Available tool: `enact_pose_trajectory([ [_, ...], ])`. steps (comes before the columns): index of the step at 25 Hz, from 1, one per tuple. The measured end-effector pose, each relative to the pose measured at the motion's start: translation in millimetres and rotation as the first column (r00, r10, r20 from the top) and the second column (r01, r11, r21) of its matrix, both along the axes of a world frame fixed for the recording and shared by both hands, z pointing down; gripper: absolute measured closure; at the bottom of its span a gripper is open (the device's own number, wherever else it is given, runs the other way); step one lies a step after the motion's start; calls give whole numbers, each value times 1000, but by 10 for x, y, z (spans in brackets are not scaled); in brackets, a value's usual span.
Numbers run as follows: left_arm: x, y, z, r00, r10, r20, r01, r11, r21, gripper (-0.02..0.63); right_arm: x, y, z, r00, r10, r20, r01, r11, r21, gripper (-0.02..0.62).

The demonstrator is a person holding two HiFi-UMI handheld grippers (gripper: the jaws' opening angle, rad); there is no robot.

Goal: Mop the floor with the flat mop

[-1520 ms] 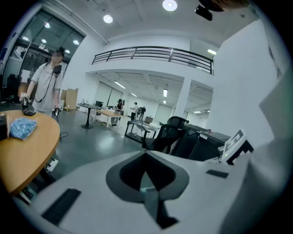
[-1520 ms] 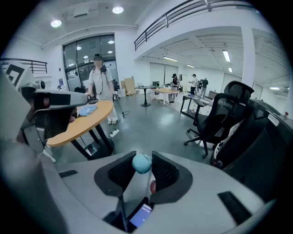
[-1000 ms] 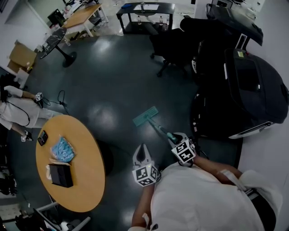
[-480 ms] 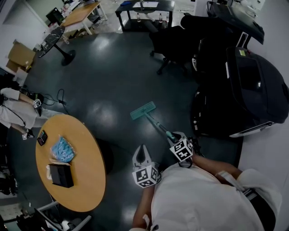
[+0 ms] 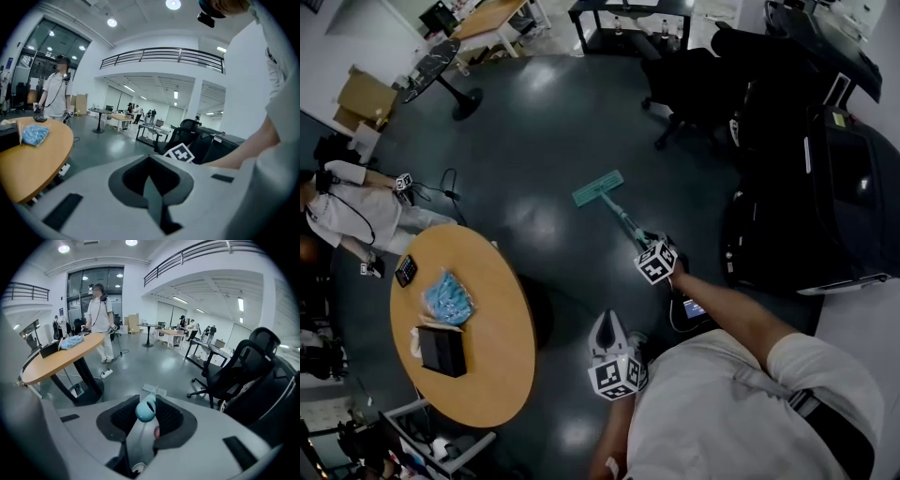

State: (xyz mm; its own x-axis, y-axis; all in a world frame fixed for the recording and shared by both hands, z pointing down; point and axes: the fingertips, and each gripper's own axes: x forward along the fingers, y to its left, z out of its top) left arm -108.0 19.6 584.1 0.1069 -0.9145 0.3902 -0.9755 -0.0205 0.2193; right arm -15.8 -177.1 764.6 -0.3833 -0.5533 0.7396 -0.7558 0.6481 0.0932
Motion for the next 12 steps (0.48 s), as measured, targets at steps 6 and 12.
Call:
enact_pose_trajectory([
  [6, -124, 68, -19, 999, -51, -2, 51, 999, -10, 601, -193, -463, 222, 999, 23, -30, -23, 1000, -5, 485],
  [12, -154, 41, -12, 999, -54, -5, 54, 999, 0, 601, -204, -392, 200, 999, 24, -27, -25, 999, -30, 485],
])
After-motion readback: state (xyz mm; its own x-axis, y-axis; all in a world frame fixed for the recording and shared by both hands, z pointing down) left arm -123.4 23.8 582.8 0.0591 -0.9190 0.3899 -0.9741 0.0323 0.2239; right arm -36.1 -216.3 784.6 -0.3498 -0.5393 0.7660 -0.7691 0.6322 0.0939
